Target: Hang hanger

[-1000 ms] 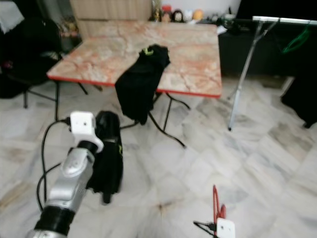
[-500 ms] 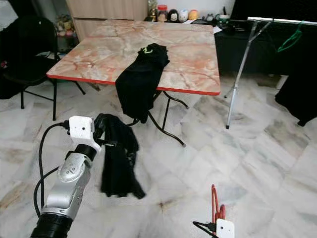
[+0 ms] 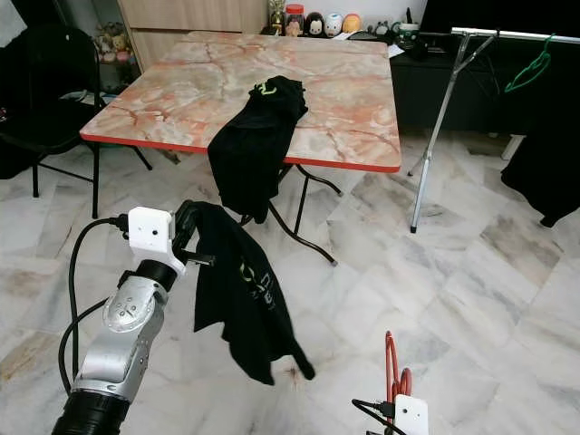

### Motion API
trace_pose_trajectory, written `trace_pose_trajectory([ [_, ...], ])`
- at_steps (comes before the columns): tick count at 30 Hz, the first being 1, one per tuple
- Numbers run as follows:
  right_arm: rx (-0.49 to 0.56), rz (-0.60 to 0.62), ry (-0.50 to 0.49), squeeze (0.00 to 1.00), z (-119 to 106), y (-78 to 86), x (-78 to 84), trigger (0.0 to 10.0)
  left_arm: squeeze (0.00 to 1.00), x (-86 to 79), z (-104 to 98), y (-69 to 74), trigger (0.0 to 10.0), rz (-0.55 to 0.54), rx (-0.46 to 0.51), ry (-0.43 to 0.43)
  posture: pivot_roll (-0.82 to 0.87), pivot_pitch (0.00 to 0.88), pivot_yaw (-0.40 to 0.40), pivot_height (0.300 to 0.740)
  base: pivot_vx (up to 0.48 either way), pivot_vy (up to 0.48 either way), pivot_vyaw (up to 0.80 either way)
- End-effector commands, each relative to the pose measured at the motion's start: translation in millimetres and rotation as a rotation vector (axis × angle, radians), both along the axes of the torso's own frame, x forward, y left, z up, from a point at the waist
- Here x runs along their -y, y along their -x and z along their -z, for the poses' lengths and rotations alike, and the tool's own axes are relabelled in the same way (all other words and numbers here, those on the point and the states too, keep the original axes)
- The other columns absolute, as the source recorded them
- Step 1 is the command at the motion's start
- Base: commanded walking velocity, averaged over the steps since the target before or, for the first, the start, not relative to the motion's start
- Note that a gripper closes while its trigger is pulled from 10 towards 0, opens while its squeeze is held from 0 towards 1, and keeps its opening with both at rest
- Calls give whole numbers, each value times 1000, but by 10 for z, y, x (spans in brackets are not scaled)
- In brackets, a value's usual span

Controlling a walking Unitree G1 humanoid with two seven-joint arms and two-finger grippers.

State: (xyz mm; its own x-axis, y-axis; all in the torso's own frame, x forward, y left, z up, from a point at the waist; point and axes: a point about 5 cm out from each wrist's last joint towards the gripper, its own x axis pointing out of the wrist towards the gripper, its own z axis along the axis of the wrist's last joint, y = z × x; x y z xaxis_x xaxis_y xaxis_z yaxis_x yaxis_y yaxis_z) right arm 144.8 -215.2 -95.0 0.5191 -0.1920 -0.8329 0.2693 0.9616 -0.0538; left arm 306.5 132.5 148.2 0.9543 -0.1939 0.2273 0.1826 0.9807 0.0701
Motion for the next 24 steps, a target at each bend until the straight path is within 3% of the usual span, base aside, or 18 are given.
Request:
trace_pose_trajectory([
  [1, 13, 9, 0, 0, -15, -25, 21, 10000, 0, 2, -174, -3, 10000, 9, 75, 2, -101, 42, -3, 740, 326, 0, 0],
  [10, 10, -5, -19, 0, 11, -35, -149, 10000, 0, 11, -200, -15, 10000, 14, 80, 1, -100, 57, -4, 740, 415, 0, 0],
  [24, -4, 8, -11, 0, 24, -9, -158, 10000, 0, 11, -290, -27, 10000, 18, 103, 4, -96, 44, -5, 740, 415, 0, -42],
])
